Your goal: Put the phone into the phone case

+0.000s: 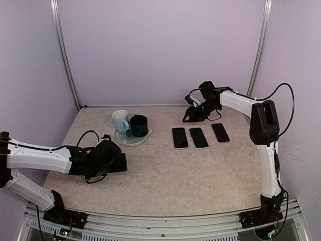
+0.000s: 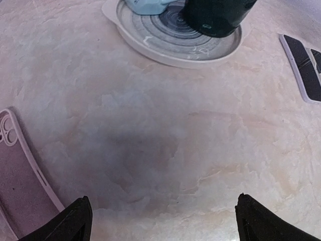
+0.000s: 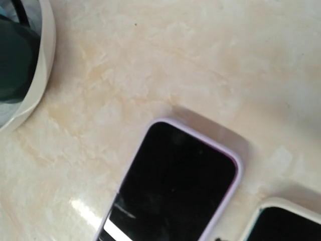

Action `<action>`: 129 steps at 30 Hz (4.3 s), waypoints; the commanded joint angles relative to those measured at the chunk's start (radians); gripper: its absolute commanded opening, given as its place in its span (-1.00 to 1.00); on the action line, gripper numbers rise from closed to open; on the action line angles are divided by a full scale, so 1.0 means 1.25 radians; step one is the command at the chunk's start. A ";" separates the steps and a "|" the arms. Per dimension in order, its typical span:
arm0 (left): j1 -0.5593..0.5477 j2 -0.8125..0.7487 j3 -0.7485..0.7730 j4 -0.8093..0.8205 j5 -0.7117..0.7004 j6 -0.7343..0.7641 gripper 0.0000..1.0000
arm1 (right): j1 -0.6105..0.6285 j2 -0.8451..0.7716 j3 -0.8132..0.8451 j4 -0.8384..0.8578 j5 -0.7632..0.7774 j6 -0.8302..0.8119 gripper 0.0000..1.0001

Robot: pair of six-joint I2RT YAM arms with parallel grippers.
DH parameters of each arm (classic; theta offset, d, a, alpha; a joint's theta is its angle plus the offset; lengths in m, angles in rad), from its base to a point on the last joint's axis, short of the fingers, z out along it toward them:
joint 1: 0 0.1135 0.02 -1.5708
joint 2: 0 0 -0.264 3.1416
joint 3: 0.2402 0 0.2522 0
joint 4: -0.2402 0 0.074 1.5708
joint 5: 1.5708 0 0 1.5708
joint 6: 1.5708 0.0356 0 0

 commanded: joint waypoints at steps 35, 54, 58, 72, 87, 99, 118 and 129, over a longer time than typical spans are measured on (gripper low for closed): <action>-0.129 0.224 0.141 -0.018 0.385 0.122 -1.00 | 0.034 -0.381 -0.387 0.129 0.040 0.022 -0.13; -0.144 0.610 0.575 -0.092 0.690 0.394 -0.38 | -0.047 -0.479 -0.564 0.100 0.245 0.016 -0.07; -0.132 0.535 0.562 -0.060 0.662 0.420 -0.01 | -0.053 -0.472 -0.554 0.098 0.262 0.013 -0.04; 0.017 0.485 0.454 -0.057 0.524 0.380 -0.55 | 0.149 -0.530 -0.765 0.055 0.168 0.088 -0.60; -0.086 0.546 0.465 -0.076 0.591 0.464 -0.64 | 0.211 -0.474 -0.857 0.236 0.125 0.163 -0.68; -0.106 0.581 0.503 0.039 0.674 0.461 -0.63 | 0.211 -0.388 -0.757 0.244 0.121 0.139 -0.68; -0.036 0.421 0.431 0.088 0.471 0.424 -0.15 | -0.106 -0.241 -0.404 0.072 0.326 -0.021 0.98; -0.041 0.191 0.278 0.200 0.058 0.420 0.97 | -0.161 0.047 -0.101 -0.066 0.385 -0.066 0.98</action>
